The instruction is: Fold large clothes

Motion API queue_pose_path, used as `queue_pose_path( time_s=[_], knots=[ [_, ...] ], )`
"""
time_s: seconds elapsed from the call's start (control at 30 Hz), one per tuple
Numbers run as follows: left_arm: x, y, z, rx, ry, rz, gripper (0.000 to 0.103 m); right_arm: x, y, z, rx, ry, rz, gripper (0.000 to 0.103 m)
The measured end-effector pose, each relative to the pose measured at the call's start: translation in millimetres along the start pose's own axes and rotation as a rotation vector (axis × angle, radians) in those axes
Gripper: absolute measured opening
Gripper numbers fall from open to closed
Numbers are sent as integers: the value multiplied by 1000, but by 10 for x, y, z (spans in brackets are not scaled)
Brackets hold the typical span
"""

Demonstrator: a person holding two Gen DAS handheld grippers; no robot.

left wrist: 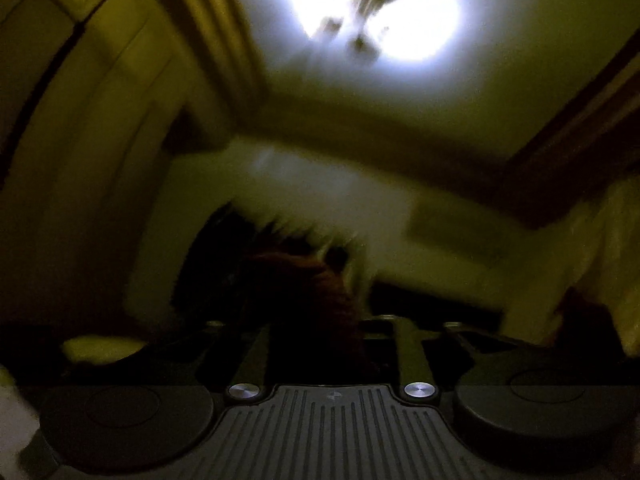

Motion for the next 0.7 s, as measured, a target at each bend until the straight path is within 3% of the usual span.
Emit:
queue_pose_path(
  time_s=[0.07, 0.1, 0.17, 0.23, 0.3, 0.37, 0.43, 0.57, 0.7],
  knots=[
    [117, -458, -594, 138, -33, 65, 103, -319, -369, -416, 75, 37, -170, 50],
    [175, -627, -895, 209, -37, 106, 103, -486, -496, -671, 94, 62, -251, 56],
    [322, -799, -1487, 288, -27, 164, 103, -765, -642, -1180, 161, 89, -324, 69],
    [496, -908, -2072, 411, -5, 165, 103, -1037, -662, -1641, 260, 69, -336, 82],
    [718, -984, -2610, 553, 44, 146, 103, -1248, -591, -2077, 340, 32, -344, 83],
    [974, -1010, -3042, 680, 114, 155, 103, -1474, -440, -2436, 415, -44, -341, 91],
    [1223, -1017, -3422, 758, 206, 176, 103, -1657, -299, -2831, 503, -158, -320, 92],
    [1500, -940, -3952, 795, 304, 202, 103, -1834, -86, -3314, 653, -332, -266, 92],
    [1327, -1029, -4023, 819, 195, 188, 103, -1985, -191, -3584, 723, -455, -286, 93]
  ],
)
Point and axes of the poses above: each gripper's, at about its wrist camera, not at the fingertips, and y roughly against the way its jaws point, x to its left, z to its top, the point moved 1 cm from there along -y, roughly the way its jaws point, and after that the axes turned 7 degrees about -y, right-handed, at the moved point
